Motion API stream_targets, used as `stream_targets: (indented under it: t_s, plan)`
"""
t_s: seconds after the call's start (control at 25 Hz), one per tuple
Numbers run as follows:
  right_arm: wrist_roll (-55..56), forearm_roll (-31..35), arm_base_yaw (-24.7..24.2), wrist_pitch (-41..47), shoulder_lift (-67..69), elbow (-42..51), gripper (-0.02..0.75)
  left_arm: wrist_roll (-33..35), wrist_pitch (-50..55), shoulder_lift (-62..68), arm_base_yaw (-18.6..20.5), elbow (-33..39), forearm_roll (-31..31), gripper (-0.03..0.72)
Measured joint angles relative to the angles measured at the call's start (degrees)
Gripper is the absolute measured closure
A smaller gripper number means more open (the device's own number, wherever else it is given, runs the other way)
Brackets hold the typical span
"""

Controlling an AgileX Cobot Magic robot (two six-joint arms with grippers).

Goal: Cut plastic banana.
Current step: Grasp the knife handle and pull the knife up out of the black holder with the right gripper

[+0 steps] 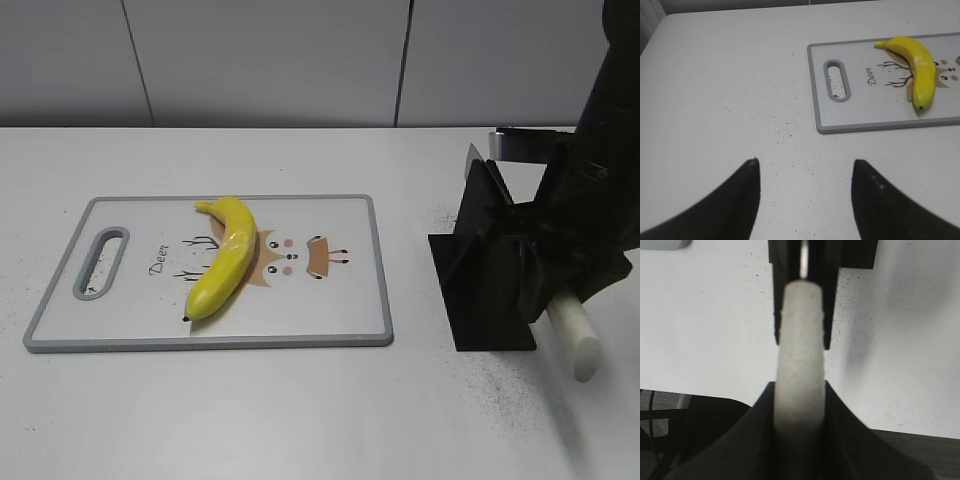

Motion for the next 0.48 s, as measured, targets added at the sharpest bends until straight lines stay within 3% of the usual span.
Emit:
stream_targets:
  t_s: [0.48]
  plan:
    - [1.5,-0.7,0.0,1.1,-7.6,-4.2,0.579,0.0,0.0,0.0,0.0,0.0,0.0,0.143]
